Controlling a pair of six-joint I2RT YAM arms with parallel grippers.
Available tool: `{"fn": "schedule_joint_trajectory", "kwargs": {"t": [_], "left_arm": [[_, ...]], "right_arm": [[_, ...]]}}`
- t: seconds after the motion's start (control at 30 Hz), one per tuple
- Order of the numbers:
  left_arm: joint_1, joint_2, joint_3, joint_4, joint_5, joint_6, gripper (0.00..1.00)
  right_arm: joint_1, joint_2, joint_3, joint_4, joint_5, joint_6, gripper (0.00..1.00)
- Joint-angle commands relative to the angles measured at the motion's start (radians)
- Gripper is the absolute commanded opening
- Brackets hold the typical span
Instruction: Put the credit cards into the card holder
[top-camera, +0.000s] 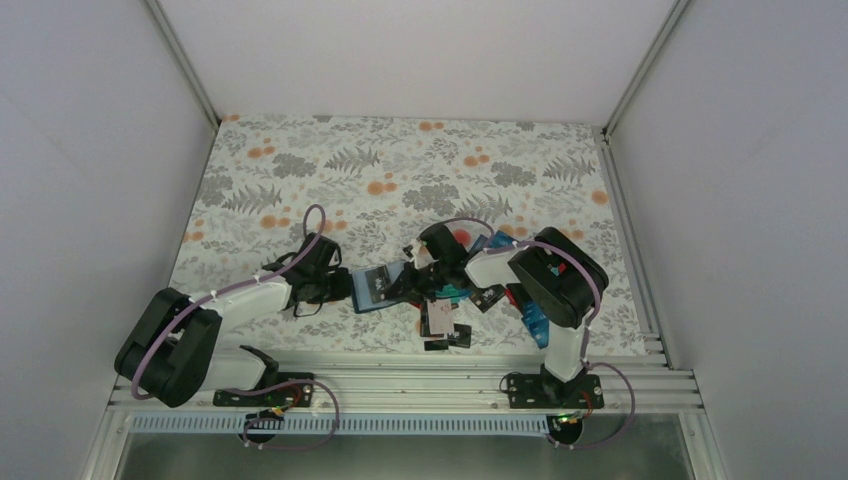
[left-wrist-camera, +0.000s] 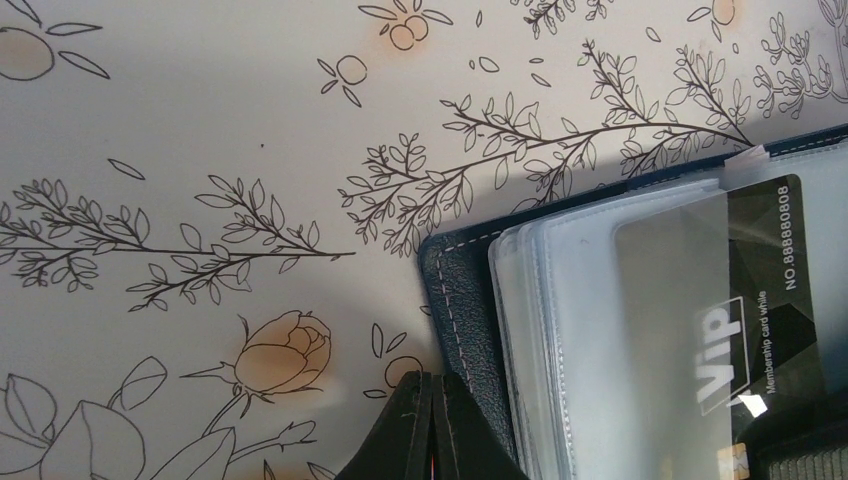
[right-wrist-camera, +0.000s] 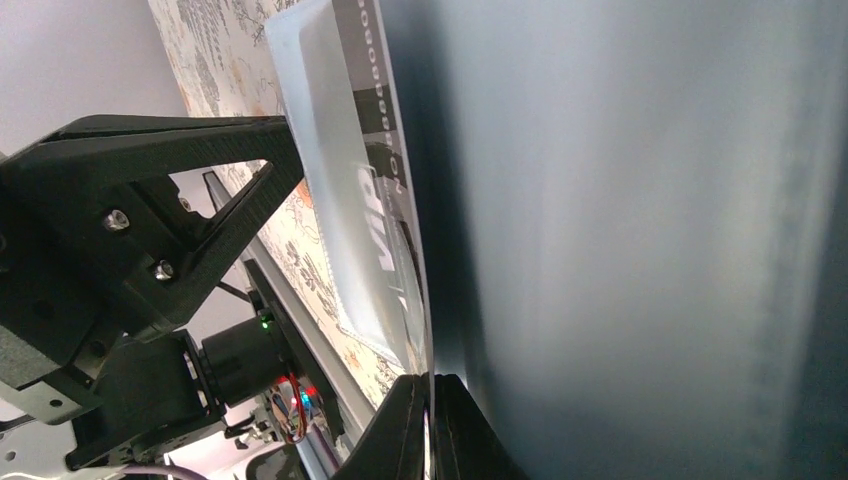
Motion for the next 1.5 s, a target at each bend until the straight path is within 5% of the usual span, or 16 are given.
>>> {"fn": "schedule_joint_trajectory", "kwargs": {"t": [0.0, 0.23, 0.93, 1.47], "left_arm": [[-0.002, 0.026, -0.023, -0.02, 0.022, -0.004, 0.03], [-0.002, 0.011, -0.022, -0.03, 0.014, -0.004, 0.02], [-0.002, 0.001, -0.004, -0.031, -0.014, -0.012, 0.02], [-0.061, -0.049, 0.004, -0.084, 0.013, -0.045, 0.02]], "right_arm": [[0.033, 0.031, 0.016, 0.013, 0.05, 0.03, 0.04], [0.044, 0.008, 0.073, -0.154, 0.11, -0.063, 0.11], [0.046, -0.137, 0.178, -0.564, 0.189, -0.331, 0.8], [0.047, -0.074, 0.369, -0.684, 0.33, -0.474, 0.82]]}}
